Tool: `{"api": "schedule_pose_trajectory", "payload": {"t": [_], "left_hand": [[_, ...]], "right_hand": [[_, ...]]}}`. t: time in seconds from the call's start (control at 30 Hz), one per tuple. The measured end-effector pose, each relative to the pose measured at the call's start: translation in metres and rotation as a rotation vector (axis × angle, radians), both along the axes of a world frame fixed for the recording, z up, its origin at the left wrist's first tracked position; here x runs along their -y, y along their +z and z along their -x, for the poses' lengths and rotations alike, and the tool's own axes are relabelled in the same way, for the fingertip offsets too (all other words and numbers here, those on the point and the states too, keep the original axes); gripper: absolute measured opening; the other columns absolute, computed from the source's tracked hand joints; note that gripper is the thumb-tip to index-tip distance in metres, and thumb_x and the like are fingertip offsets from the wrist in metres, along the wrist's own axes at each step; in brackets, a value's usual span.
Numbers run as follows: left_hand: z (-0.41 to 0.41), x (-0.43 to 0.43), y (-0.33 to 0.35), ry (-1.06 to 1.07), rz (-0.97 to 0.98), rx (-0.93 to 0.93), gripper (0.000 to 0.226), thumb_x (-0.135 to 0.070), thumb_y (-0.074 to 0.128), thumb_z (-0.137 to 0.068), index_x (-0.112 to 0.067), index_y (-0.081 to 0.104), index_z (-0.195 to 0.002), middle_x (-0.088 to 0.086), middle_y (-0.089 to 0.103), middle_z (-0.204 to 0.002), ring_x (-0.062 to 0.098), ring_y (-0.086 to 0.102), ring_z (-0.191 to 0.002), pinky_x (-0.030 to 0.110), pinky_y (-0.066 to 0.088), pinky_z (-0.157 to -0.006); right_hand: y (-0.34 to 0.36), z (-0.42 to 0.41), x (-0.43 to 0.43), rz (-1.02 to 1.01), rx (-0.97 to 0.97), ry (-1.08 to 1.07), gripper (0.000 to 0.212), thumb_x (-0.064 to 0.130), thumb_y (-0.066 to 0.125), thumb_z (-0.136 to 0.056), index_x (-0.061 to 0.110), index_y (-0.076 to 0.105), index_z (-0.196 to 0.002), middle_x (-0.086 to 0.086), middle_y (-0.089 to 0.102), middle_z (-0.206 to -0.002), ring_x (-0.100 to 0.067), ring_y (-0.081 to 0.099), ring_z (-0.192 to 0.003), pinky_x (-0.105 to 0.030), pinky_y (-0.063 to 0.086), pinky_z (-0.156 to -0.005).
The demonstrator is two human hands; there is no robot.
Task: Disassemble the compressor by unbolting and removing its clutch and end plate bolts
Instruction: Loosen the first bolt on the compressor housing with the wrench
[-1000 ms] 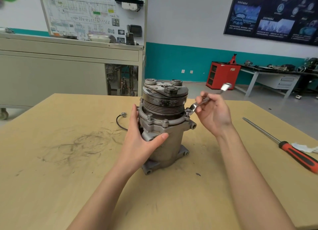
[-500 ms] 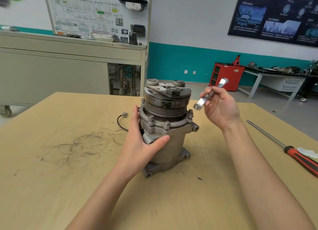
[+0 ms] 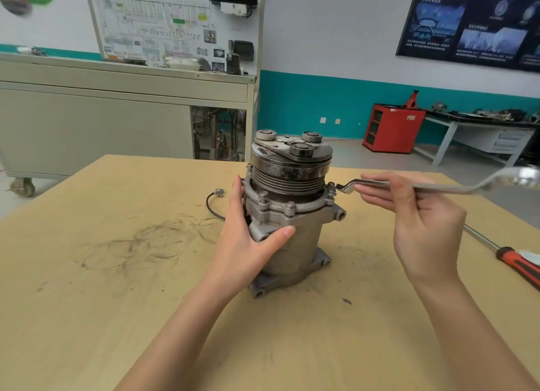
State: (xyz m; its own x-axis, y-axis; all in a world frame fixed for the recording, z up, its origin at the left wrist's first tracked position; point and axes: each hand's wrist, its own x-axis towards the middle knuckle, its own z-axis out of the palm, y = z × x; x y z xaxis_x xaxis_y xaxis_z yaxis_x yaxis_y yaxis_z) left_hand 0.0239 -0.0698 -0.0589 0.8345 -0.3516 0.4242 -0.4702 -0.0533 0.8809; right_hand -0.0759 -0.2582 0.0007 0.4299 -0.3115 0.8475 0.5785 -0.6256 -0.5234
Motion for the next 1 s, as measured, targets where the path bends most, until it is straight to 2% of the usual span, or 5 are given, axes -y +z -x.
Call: {"api": "schedule_pose_trajectory", "payload": {"t": [0.1, 0.23, 0.33, 0.5, 1.0], "left_hand": [[0.001, 0.000, 0.000, -0.002, -0.003, 0.001, 0.119, -0.065, 0.069, -0.062, -0.044, -0.007, -0.150, -0.034, 0.019, -0.148, -0.033, 0.022, -0.119, 0.011, 0.025, -0.102], [0.002, 0.000, 0.002, 0.013, -0.015, -0.004, 0.120, -0.069, 0.066, -0.058, -0.043, -0.006, -0.151, -0.029, 0.019, -0.153, -0.022, 0.025, -0.127, 0.015, 0.026, -0.105], [0.003, 0.000, 0.003, 0.009, -0.016, -0.002, 0.119, -0.067, 0.067, -0.060, -0.043, -0.007, -0.151, -0.032, 0.019, -0.150, -0.032, 0.023, -0.120, 0.011, 0.025, -0.102], [0.003, 0.000, 0.003, 0.010, -0.021, -0.003, 0.119, -0.065, 0.067, -0.062, -0.042, -0.007, -0.151, -0.026, 0.017, -0.156, -0.016, 0.023, -0.132, 0.017, 0.025, -0.106], [0.002, -0.001, 0.002, 0.004, -0.025, 0.006, 0.119, -0.067, 0.068, -0.063, -0.041, -0.008, -0.151, -0.021, 0.017, -0.158, -0.010, 0.022, -0.138, 0.023, 0.025, -0.112]], "right_hand": [[-0.005, -0.001, -0.003, 0.196, 0.086, -0.074, 0.031, 0.030, 0.046, -0.099, 0.005, 0.064, -0.102, -0.005, 0.069, -0.096, -0.018, 0.072, -0.085, -0.039, 0.059, -0.070], [-0.010, -0.005, -0.007, 0.297, 0.086, -0.154, 0.042, 0.033, 0.045, -0.098, -0.004, 0.065, -0.103, -0.011, 0.068, -0.099, -0.026, 0.070, -0.087, -0.047, 0.058, -0.072], [-0.010, -0.005, -0.011, 0.304, 0.066, -0.127, 0.041, 0.029, 0.046, -0.097, -0.007, 0.064, -0.105, -0.011, 0.067, -0.100, -0.026, 0.069, -0.089, -0.041, 0.058, -0.076], [-0.010, -0.001, -0.012, 0.403, 0.043, -0.188, 0.037, 0.023, 0.048, -0.095, -0.009, 0.066, -0.099, -0.016, 0.068, -0.096, -0.017, 0.064, -0.090, -0.024, 0.053, -0.083], [0.002, -0.003, -0.001, 0.543, 0.010, -0.128, 0.048, 0.034, 0.044, -0.097, -0.008, 0.067, -0.098, -0.018, 0.069, -0.095, -0.018, 0.062, -0.091, -0.020, 0.049, -0.085]]}}
